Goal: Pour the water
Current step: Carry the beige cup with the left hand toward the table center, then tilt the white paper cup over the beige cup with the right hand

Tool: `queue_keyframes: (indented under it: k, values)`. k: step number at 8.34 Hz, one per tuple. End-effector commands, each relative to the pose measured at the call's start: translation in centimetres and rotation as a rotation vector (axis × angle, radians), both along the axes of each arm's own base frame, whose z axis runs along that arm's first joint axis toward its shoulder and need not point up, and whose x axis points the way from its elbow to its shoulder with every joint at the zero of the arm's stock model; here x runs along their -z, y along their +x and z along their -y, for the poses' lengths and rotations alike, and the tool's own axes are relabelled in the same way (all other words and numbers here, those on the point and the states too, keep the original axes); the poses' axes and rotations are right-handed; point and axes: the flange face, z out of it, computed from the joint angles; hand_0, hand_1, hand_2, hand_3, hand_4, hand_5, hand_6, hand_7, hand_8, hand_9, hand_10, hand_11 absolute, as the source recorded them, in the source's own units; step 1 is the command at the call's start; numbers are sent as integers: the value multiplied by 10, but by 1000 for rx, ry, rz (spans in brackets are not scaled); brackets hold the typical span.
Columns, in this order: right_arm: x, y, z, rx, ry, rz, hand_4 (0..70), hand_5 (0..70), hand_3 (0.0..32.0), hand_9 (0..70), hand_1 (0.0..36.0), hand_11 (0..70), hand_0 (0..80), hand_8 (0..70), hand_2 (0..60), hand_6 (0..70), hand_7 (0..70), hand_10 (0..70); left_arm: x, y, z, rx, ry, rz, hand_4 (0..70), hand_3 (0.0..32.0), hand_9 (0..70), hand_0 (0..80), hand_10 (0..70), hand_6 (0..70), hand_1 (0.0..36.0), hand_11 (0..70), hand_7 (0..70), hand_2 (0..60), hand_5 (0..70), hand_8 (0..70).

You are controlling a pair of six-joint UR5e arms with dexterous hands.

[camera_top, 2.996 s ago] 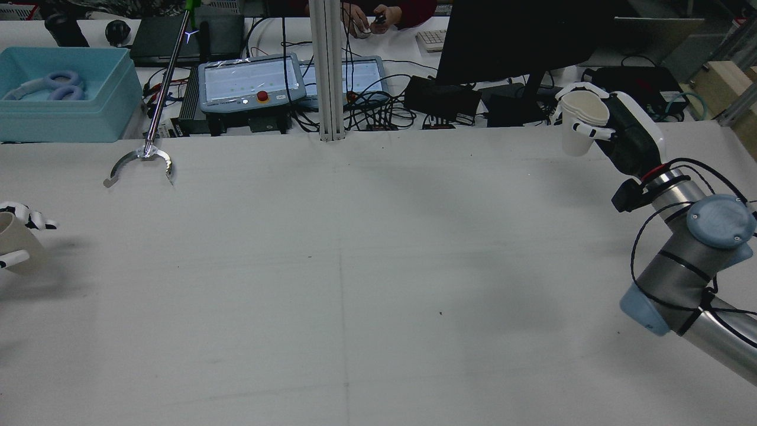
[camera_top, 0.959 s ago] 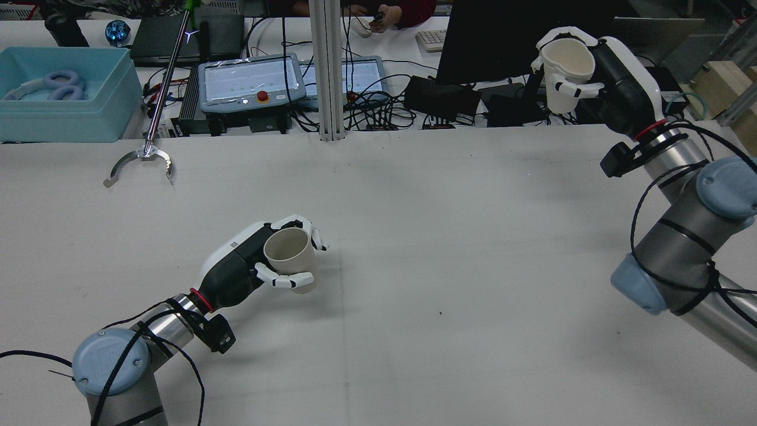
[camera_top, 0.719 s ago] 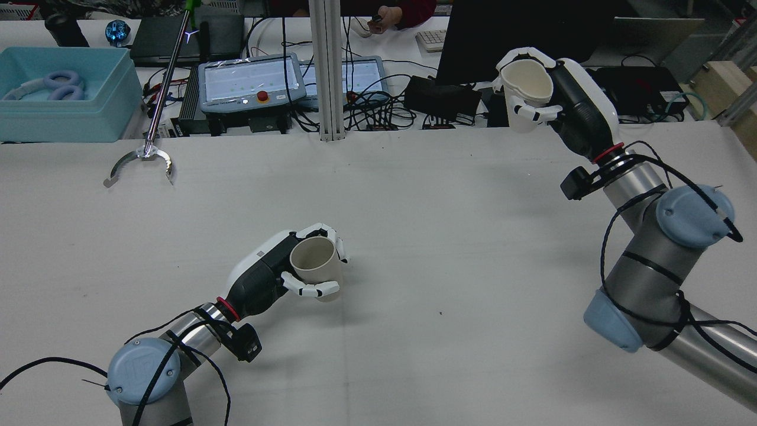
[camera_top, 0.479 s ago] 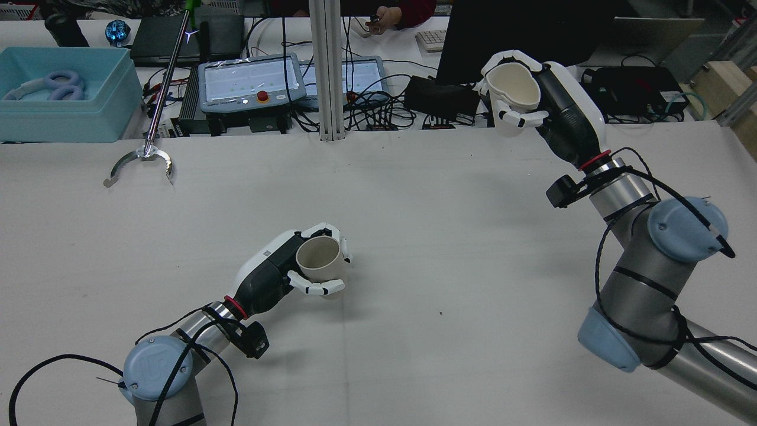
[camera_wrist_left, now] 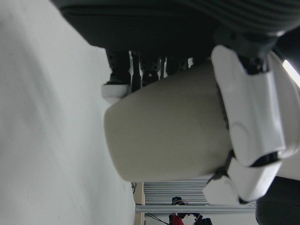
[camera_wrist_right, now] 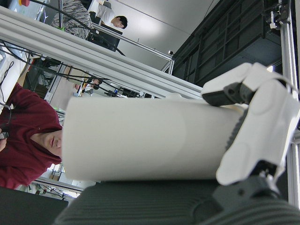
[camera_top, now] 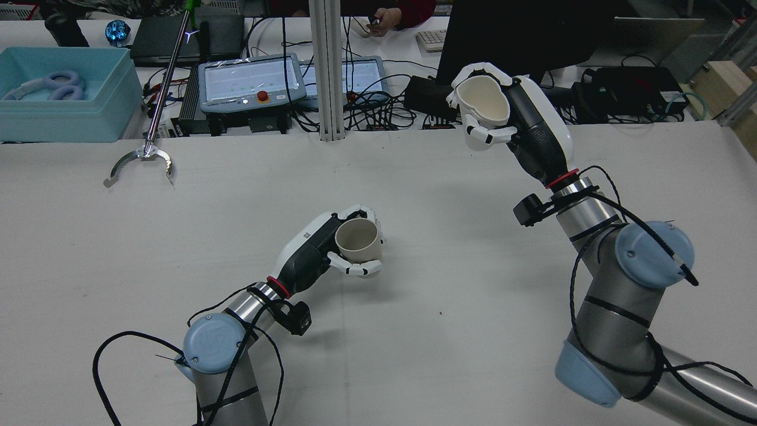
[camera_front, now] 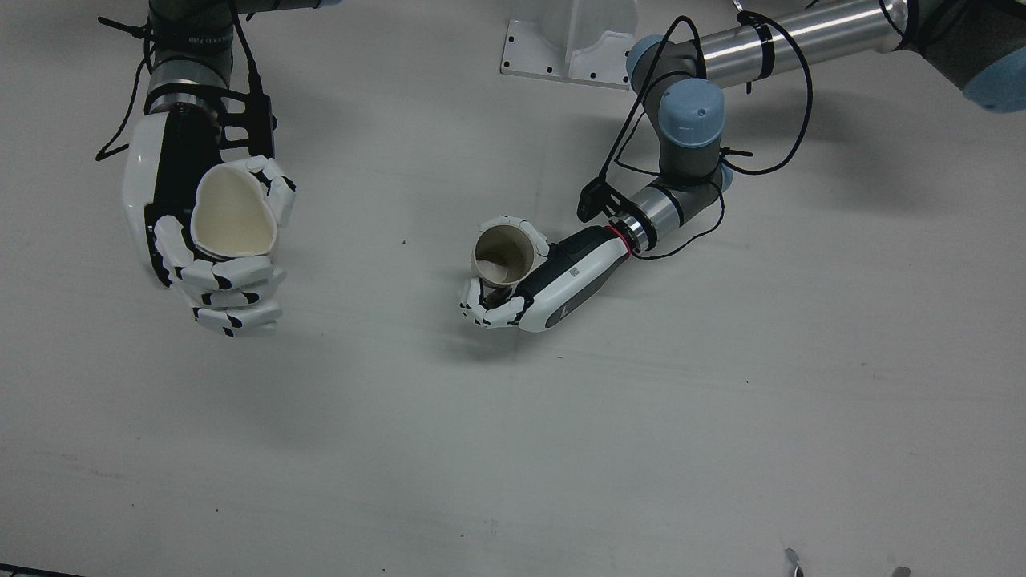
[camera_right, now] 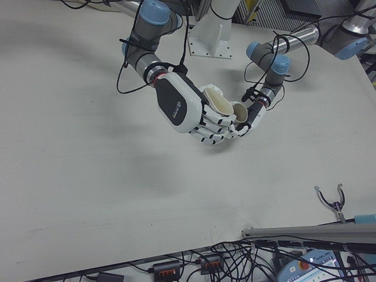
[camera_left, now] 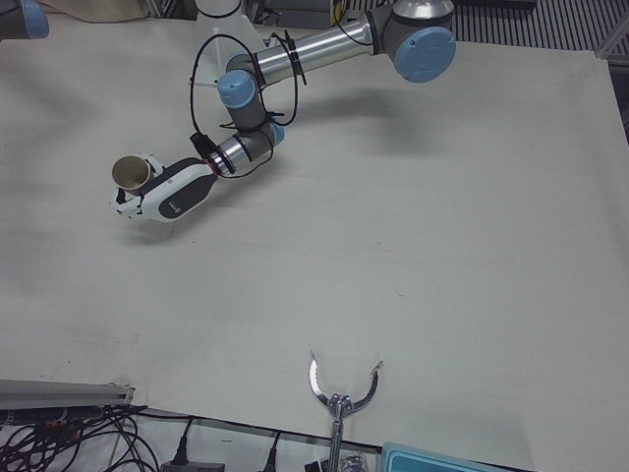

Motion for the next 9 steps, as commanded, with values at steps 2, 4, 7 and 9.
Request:
queue_keyframes:
  k: [2, 4, 7, 9]
  values:
    - [8, -33, -15, 6, -2, -23, 210, 477, 0, 395, 200, 338, 462, 282, 576, 418, 485, 225, 35, 1, 48, 83, 36, 24, 365, 0, 430, 539, 376, 378, 360, 546, 564, 600, 700, 353]
    - [9, -33, -15, 1, 0, -31, 216, 489, 0, 394, 203, 335, 464, 280, 577, 421, 492, 223, 35, 1, 63, 100, 35, 26, 364, 0, 431, 539, 371, 379, 360, 540, 568, 600, 700, 352]
    - [0, -9, -3, -78, -37, -224, 212, 514, 0, 337, 227, 303, 472, 239, 600, 403, 478, 199, 48, -3, 66, 104, 46, 13, 359, 0, 416, 546, 356, 368, 360, 521, 557, 600, 700, 339]
    - [9, 20, 16, -148, 8, -363, 217, 527, 0, 334, 233, 303, 477, 236, 600, 404, 479, 198, 77, 2, 64, 100, 61, -12, 356, 0, 411, 550, 351, 366, 360, 516, 555, 600, 700, 335]
